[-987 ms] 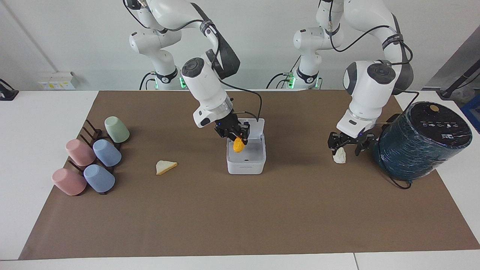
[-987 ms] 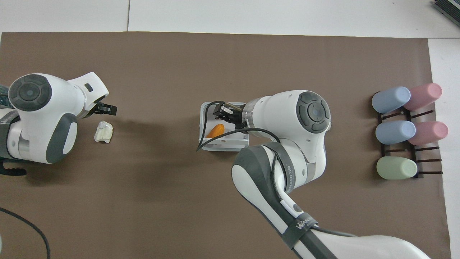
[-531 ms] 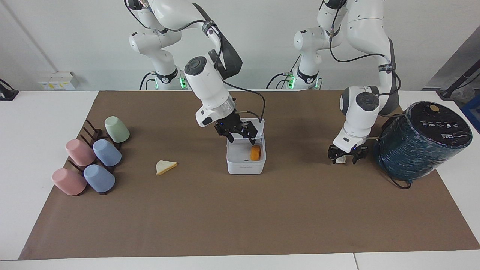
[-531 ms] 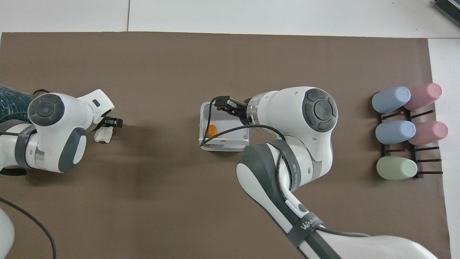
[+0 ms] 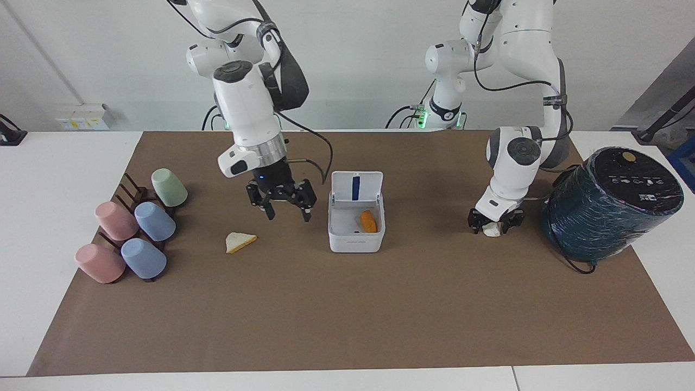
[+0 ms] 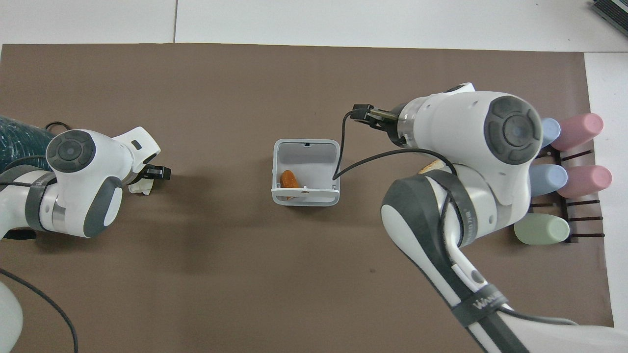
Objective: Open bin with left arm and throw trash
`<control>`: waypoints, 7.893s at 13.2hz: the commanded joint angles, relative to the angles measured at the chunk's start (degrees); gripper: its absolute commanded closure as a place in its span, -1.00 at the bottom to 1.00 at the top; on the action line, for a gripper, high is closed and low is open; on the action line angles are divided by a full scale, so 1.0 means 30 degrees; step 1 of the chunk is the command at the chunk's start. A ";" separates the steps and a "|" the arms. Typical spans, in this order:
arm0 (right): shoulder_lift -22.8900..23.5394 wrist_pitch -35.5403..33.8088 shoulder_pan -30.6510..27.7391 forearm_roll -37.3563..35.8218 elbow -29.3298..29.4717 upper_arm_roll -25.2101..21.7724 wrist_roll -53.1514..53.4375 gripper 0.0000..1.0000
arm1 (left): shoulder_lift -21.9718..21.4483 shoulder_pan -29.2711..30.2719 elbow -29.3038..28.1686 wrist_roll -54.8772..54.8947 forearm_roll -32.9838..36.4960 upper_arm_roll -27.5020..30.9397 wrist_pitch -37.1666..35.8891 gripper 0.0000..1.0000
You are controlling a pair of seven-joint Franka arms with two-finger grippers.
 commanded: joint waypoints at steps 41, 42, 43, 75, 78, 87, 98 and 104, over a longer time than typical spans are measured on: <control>0.2765 0.1147 -0.3262 -0.0785 -0.2931 0.0485 -0.4662 1.00 | 0.1204 -1.0039 0.9314 -1.3882 -0.6208 -0.0024 -0.3945 -0.89; 0.2617 0.0827 -0.3262 -0.0461 -0.2551 0.0485 -0.4661 1.00 | 0.1584 -0.9777 1.0691 -1.3853 -0.6119 0.0005 -0.5992 -0.88; 0.2500 0.0215 -0.3262 -0.0342 -0.1939 0.0485 -0.4661 1.00 | 0.1646 -0.9397 1.2126 -1.3534 -0.6118 0.0064 -0.8043 -0.87; 0.2704 0.3431 0.3506 0.6807 -0.0058 0.0983 0.5944 -1.00 | -0.4215 -0.2040 1.1956 0.2437 -0.4977 0.0300 -1.7197 -0.86; 0.2587 0.3314 0.3389 0.6486 0.0117 0.0895 0.5770 -1.00 | -0.3833 -0.2040 1.2843 0.2436 -0.5034 0.0269 -1.8345 -0.86; 0.2032 0.1268 -0.0796 -0.1776 0.0966 0.0719 -0.0490 -1.00 | -0.4213 -0.1659 1.1759 0.2466 -0.5034 0.0328 -1.6326 -1.00; -0.1775 -0.6495 -0.3906 -0.2363 0.1906 -0.0713 -0.6736 -1.00 | -0.4213 -0.1864 1.1730 0.4077 -0.5005 0.0328 -1.5828 -1.00; -0.4586 -1.1443 -0.5049 -0.2070 0.1935 -0.0833 -0.8556 -1.00 | -0.4272 -0.1835 1.1438 0.3931 -0.5034 0.0328 -1.5740 -1.00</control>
